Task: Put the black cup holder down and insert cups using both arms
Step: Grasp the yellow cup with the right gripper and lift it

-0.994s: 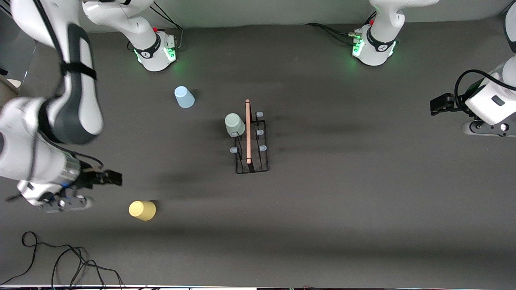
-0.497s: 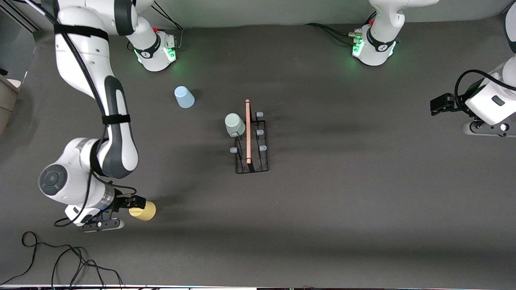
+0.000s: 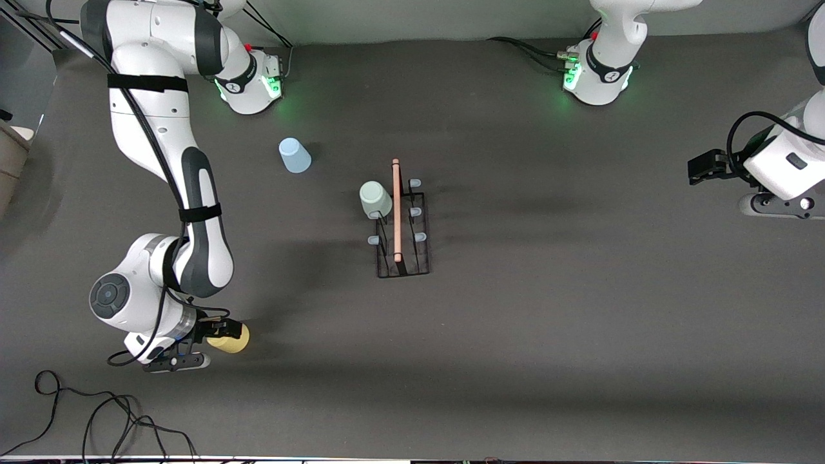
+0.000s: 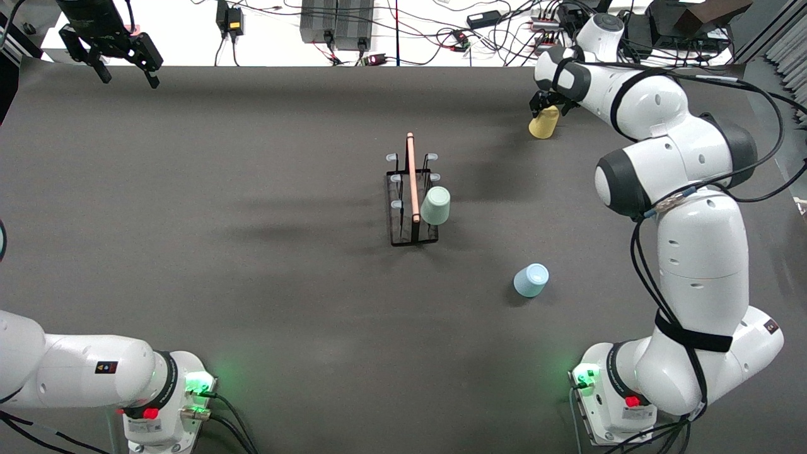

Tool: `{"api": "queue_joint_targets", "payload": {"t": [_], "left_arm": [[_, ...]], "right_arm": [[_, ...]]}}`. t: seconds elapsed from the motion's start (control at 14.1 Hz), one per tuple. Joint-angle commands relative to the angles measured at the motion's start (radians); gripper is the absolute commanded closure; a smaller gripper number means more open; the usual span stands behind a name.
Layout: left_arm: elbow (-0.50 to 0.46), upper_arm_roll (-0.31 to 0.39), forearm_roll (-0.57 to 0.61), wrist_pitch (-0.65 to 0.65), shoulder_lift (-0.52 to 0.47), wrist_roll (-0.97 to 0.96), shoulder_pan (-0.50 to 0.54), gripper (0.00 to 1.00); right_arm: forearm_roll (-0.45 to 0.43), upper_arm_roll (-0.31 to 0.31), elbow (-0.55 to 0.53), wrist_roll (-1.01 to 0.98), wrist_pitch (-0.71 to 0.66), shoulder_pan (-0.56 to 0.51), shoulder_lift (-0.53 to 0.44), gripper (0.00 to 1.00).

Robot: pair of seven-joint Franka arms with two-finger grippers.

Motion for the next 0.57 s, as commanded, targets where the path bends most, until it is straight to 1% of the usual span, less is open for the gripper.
{"api": "queue_joint_targets", "payload": {"t": [0.0, 0.07, 0.21, 0.28, 0.5], "left_arm": [[-0.022, 0.009, -0.008, 0.003, -0.027, 0.018, -0.006, 0.00], [-0.022, 0.009, -0.008, 0.003, -0.025, 0.018, -0.006, 0.00], [-0.022, 0.009, -0.008, 0.003, -0.025, 0.018, -0.006, 0.00], [-0.022, 0.009, -0.008, 0.003, -0.025, 0.018, -0.006, 0.00], [-0.022, 0.009, -0.008, 0.003, -0.025, 0.018, -0.004, 0.00]], "right_arm": [[0.032, 0.004, -0.015, -0.041, 0.001, -0.002, -0.013, 0.51], [0.032, 0.004, -0.013, -0.041, -0.013, -0.003, -0.019, 0.61], [0.022, 0.000, -0.003, -0.040, -0.069, -0.003, -0.046, 0.62], [0.006, -0.006, -0.001, -0.038, -0.104, -0.002, -0.081, 0.62], [-0.153, -0.008, 0.031, -0.014, -0.248, 0.001, -0.205, 0.63]]}}
